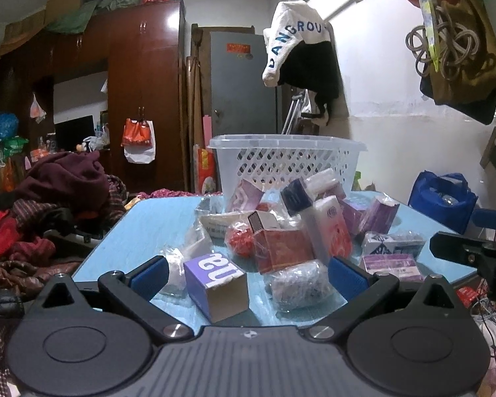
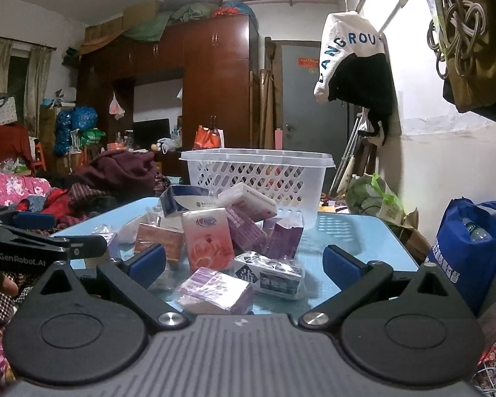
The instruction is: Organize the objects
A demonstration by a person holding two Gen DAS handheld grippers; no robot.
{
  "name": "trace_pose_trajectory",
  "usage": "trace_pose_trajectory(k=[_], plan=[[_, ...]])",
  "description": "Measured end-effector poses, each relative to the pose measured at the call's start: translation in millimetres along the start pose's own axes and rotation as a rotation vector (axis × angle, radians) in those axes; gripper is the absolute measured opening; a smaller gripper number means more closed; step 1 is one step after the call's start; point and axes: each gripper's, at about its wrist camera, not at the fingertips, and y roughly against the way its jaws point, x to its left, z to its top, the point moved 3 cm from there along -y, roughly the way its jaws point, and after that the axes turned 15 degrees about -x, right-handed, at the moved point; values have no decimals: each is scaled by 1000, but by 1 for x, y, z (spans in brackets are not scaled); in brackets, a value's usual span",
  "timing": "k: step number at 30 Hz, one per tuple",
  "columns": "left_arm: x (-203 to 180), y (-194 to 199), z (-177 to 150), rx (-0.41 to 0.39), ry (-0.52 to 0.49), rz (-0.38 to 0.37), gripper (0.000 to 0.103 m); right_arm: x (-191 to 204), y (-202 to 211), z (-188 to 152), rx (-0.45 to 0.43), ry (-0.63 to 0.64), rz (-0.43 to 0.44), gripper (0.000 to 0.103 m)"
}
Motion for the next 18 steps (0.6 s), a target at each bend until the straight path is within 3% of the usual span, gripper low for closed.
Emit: trace_pose_trajectory(k=[18], plan=[[-5, -2, -4, 23, -20, 2, 103, -4, -1, 2, 12, 10, -18, 103]])
